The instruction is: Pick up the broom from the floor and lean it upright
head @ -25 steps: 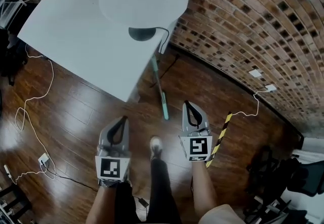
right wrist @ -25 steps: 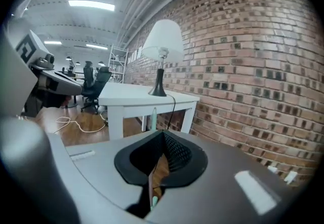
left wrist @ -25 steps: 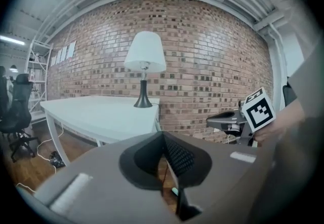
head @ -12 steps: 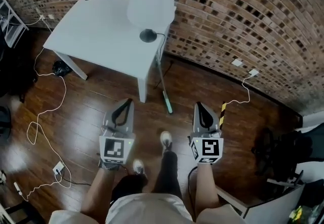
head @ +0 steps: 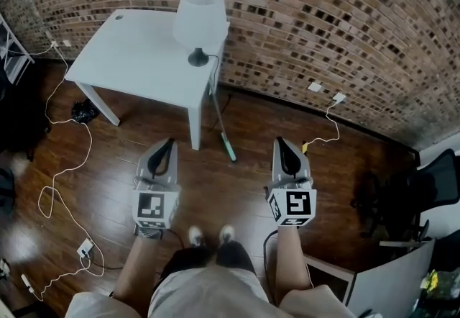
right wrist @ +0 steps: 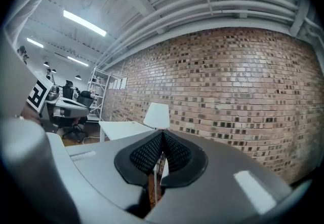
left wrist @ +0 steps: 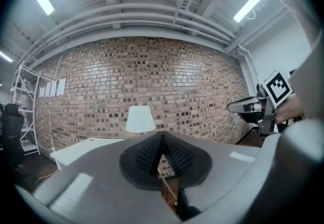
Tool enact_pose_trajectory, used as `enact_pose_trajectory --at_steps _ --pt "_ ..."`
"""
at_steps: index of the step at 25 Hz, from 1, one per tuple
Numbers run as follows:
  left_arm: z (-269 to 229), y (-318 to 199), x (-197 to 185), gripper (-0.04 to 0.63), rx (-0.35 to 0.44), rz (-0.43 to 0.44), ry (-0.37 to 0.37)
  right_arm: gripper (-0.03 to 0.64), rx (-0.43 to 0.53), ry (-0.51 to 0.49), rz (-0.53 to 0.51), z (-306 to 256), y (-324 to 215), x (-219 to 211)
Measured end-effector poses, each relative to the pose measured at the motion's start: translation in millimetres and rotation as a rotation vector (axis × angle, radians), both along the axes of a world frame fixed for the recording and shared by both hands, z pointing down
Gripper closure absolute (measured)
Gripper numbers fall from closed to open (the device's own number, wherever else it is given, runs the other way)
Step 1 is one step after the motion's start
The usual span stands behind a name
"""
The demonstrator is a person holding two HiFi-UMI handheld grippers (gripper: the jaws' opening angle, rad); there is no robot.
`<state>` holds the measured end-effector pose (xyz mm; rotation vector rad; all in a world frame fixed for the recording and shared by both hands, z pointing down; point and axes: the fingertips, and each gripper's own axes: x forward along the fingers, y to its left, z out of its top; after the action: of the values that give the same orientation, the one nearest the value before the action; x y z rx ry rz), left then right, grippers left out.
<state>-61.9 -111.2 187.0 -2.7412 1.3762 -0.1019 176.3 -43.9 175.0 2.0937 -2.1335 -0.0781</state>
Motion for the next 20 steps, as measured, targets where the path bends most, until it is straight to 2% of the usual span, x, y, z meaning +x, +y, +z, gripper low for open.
enact_pose_trajectory --at_steps 10,20 --pt "-50 42 -1 0.595 0.056 -0.009 0.021 0.604 0.031 0.004 -0.023 -44 55 1" --pt "-45 72 -5 0.594 0.048 0.004 -0.004 0.604 0.053 -0.016 -0.001 -46 82 4"
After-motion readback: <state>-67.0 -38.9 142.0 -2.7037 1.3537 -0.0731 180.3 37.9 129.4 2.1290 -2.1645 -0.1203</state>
